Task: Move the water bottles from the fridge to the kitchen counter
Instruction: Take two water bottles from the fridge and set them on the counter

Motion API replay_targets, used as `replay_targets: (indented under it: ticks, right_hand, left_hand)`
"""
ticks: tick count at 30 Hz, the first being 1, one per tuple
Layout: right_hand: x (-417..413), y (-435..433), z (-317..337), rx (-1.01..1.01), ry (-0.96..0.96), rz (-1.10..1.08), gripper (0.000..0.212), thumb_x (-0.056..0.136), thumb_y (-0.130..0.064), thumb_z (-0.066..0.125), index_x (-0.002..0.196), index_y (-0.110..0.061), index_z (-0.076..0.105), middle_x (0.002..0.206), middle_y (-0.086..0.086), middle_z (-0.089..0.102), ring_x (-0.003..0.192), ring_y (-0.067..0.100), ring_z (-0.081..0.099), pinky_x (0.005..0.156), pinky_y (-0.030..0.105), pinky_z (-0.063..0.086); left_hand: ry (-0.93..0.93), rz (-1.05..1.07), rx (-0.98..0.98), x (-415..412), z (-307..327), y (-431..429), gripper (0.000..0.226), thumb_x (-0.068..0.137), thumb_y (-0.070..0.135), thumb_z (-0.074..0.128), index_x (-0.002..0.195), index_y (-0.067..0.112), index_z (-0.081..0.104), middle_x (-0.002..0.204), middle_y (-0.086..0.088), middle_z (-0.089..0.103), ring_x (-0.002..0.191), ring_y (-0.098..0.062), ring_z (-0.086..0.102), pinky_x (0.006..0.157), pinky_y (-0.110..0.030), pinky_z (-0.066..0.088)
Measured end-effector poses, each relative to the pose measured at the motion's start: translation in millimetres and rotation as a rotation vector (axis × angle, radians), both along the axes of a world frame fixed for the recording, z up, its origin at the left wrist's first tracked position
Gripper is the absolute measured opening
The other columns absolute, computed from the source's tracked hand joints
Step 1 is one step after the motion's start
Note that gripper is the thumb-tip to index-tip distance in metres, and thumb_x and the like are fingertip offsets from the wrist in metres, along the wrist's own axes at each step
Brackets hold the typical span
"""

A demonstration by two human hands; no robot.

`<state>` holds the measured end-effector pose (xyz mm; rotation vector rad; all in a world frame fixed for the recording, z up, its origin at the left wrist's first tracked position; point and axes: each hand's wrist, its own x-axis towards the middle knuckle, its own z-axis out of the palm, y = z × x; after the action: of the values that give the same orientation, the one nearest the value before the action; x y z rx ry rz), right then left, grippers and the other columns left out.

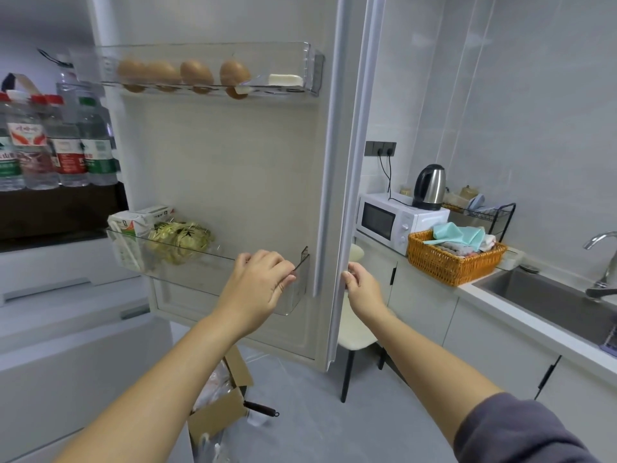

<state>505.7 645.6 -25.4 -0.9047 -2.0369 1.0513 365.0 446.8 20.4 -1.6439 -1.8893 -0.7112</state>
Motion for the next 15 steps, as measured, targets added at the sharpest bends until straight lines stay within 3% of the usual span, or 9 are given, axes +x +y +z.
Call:
replay_targets:
  ticks: [3,6,8,11,13,15]
  right_hand:
    - [4.8,-14.2,4.6,0.013,-0.036,-0.011,0.037,0.105,-0.028,0.040,0.140,-0.019,0.049,0.123,0.001,0.064,0.114,0.020,0.059,0.100,0.039,0.047]
    - [13.2,-36.4,4.8,0.102,-0.134,0.008,0.051,0.105,-0.026,0.037,0.154,-0.018,0.026,0.146,0.008,0.049,0.133,0.025,0.049,0.106,0.038,0.041]
    - [21.3,-55.3,2.4,0.156,-0.223,0.014,0.062,0.104,-0.023,0.039,0.159,-0.019,0.008,0.157,0.003,0.035,0.138,0.023,0.044,0.106,0.034,0.039]
    - [30.6,-88.2,-5.2,0.234,-0.417,-0.003,0.074,0.103,-0.027,0.045,0.159,-0.019,-0.003,0.145,0.007,0.049,0.114,0.022,0.059,0.088,0.033,0.049]
    - [32.5,-112.7,-14.0,0.273,-0.503,0.006,0.078,0.102,-0.029,0.046,0.158,-0.016,-0.007,0.153,0.009,0.038,0.128,0.026,0.051,0.099,0.037,0.046]
    - [28.9,-137.4,-21.0,0.312,-0.559,0.003,0.079,0.102,-0.031,0.046,0.157,-0.013,-0.008,0.165,0.009,0.015,0.147,0.025,0.029,0.113,0.036,0.035]
  left_hand:
    - [-0.022,0.000,0.067,4.8,-2.1,-5.2,0.035,0.097,0.039,0.031,0.095,0.026,0.064,0.095,0.009,0.057,0.097,-0.017,0.053,0.095,-0.040,0.032]
    - [-0.050,0.038,0.058,8.5,-3.0,-12.7,0.043,0.096,0.043,0.032,0.119,0.024,0.063,0.119,0.000,0.059,0.117,-0.017,0.047,0.107,-0.057,0.028]
    - [-0.036,0.094,0.010,5.5,-5.2,-21.8,0.053,0.096,0.049,0.033,0.140,0.025,0.047,0.143,-0.006,0.047,0.136,-0.023,0.037,0.112,-0.059,0.019]
    - [-0.057,0.143,-0.027,-9.6,-16.5,-45.1,0.070,0.092,0.056,0.035,0.154,0.026,0.019,0.160,-0.007,0.020,0.148,-0.026,0.016,0.116,-0.054,0.006]
    - [-0.077,0.168,-0.032,-22.7,-28.0,-67.3,0.078,0.090,0.060,0.034,0.155,0.026,0.007,0.163,-0.005,0.007,0.149,-0.024,0.007,0.117,-0.051,0.005]
    - [-0.080,0.193,-0.064,-36.6,-39.6,-91.9,0.083,0.089,0.063,0.033,0.155,0.027,-0.002,0.163,-0.001,-0.004,0.150,-0.021,-0.001,0.118,-0.049,0.003]
